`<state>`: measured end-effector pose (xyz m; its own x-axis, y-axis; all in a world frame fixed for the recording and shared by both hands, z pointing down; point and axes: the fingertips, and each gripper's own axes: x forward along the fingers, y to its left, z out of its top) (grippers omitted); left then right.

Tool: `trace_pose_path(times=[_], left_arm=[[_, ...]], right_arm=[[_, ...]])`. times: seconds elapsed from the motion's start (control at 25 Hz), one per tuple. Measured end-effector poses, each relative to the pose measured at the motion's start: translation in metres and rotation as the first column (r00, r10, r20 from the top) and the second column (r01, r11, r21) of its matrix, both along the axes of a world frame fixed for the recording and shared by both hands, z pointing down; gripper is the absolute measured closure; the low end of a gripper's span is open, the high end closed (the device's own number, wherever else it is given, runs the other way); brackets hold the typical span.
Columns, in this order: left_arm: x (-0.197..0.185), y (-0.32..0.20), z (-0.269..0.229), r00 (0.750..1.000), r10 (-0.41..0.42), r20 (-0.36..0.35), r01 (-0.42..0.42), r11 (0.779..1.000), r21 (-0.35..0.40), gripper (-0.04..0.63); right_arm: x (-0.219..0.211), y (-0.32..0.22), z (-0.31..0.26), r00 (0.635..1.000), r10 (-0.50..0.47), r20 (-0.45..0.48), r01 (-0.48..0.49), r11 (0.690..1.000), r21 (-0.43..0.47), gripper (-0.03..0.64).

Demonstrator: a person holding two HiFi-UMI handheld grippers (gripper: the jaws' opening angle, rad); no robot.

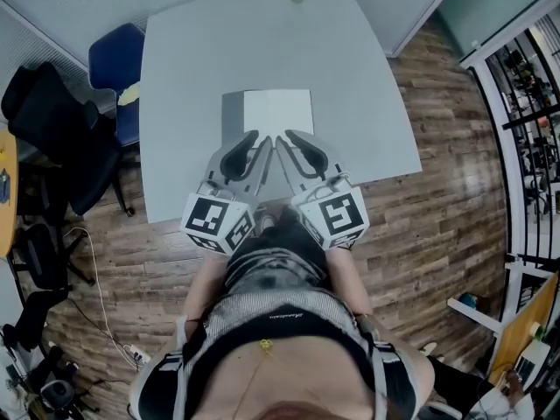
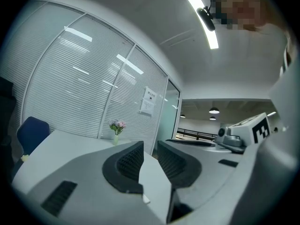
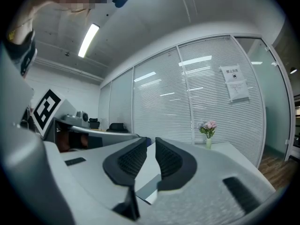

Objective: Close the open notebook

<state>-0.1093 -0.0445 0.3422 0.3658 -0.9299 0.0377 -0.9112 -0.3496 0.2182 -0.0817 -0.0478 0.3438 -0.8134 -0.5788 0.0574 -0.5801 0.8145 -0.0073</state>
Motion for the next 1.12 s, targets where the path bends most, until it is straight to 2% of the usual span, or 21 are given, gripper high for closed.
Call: trace_pose_path(times=[0.56,0.88,1.12], left_arm=[[0.021,-0.084,-0.022,0.993,-0.112,0.043,0.111,0.993,0.027,0.529],[0.017,-0.107,-0.017,0.98,-0.19,0.06,0.189,0.982,0.018,0.529],[0.025,-0.115,-0.011,0.977,-0.207,0.06,0.207,0.978,0.009,0.529]], right_arm=[[0.02,-0.09,-0.017,0.993,-0.112,0.02,0.112,0.994,0.007,0.558],[0.016,-0.111,-0.009,0.979,-0.201,0.019,0.201,0.98,-0.008,0.557],[0.023,-0.117,-0.002,0.974,-0.226,0.017,0.226,0.974,-0.018,0.558]])
